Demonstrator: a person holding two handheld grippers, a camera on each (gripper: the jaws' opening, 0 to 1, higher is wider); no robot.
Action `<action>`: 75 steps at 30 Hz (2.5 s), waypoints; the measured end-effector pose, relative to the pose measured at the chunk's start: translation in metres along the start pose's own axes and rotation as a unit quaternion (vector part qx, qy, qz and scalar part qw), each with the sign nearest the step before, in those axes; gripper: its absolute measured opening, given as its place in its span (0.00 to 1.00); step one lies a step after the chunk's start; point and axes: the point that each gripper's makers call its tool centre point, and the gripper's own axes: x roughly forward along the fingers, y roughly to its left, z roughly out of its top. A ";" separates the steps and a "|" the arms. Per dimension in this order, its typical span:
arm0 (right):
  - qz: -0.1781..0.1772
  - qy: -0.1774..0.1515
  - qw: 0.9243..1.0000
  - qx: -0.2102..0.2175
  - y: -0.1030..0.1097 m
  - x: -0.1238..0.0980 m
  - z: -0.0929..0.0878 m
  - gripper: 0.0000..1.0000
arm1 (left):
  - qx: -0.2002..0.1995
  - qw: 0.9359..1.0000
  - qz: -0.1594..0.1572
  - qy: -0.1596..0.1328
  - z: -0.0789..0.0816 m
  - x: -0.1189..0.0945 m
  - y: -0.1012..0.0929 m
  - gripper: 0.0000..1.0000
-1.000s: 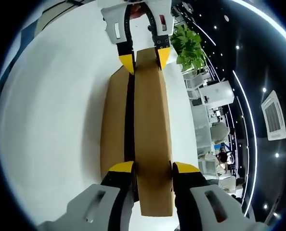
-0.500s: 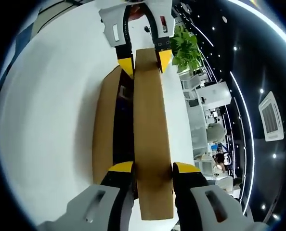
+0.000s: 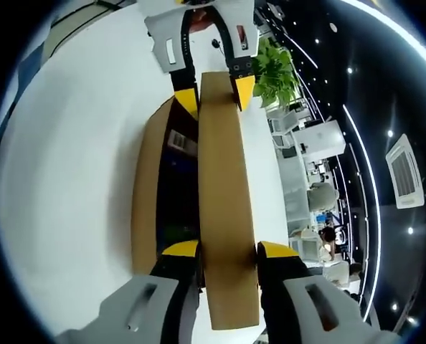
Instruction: Operate the shoe box by opening the lid, removing the specified soft item, and placing it in the target area until the item is outside and the box remains undamaged.
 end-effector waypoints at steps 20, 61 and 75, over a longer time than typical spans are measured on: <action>0.009 0.003 1.000 0.015 -0.035 0.007 0.000 0.29 | -0.017 0.999 -0.034 -0.009 0.006 0.007 0.036 0.29; 0.009 0.007 1.000 0.007 -0.071 0.022 -0.003 0.25 | -0.035 0.996 -0.071 -0.042 0.011 0.019 0.056 0.42; 0.007 0.007 1.000 0.015 -0.074 0.021 -0.003 0.25 | -0.071 0.991 -0.080 -0.080 0.003 -0.059 0.052 0.40</action>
